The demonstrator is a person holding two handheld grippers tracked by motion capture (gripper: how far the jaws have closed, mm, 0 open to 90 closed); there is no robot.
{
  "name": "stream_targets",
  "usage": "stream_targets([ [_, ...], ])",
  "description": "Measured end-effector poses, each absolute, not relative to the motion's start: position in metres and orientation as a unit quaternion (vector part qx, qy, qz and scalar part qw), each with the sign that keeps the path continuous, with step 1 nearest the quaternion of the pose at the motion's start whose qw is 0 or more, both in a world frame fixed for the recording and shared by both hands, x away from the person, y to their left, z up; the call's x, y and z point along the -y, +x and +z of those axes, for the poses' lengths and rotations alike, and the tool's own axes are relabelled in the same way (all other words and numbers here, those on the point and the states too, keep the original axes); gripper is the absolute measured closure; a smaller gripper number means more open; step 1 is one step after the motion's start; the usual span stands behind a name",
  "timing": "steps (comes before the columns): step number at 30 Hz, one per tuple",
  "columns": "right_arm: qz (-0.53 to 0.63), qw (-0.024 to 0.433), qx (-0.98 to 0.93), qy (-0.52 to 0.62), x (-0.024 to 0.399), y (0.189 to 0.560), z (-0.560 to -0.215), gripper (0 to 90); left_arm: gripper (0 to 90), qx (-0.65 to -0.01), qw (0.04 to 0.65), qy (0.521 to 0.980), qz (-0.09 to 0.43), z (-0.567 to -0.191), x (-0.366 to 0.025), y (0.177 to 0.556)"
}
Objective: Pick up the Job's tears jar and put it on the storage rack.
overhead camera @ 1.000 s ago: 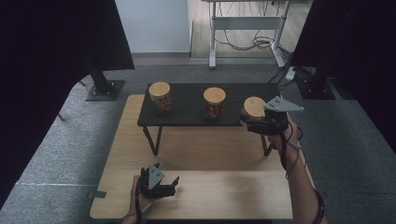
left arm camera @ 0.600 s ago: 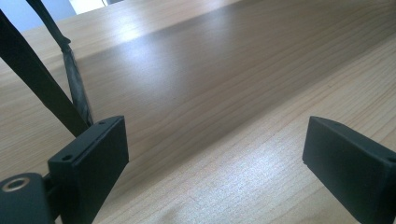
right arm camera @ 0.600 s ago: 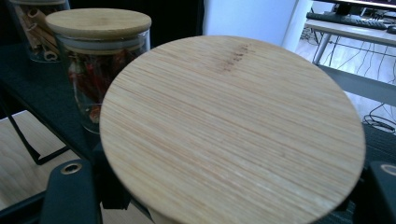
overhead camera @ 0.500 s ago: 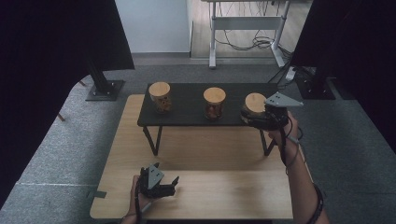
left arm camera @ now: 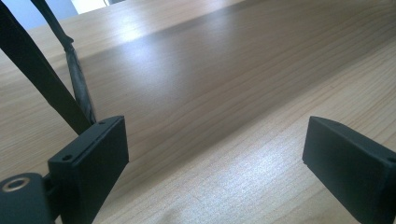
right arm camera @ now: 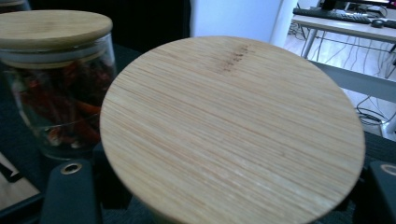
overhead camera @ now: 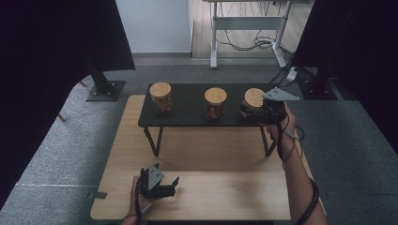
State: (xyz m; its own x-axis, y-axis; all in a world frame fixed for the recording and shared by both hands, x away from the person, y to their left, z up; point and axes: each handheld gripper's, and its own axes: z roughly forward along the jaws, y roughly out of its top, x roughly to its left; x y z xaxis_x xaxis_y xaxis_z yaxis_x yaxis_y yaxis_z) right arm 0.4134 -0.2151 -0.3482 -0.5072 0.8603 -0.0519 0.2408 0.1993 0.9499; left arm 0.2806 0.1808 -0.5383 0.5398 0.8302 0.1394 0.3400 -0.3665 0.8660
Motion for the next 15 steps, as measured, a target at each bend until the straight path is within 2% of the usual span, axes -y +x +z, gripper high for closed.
stream_targets([
  [15, 0.481, 0.336, -0.697, 0.412, 0.2071, 0.4223, -0.3527, 22.7, 6.4, -0.376, 0.415, 0.775, 0.292, -0.5395, -0.1783, 0.2800],
])
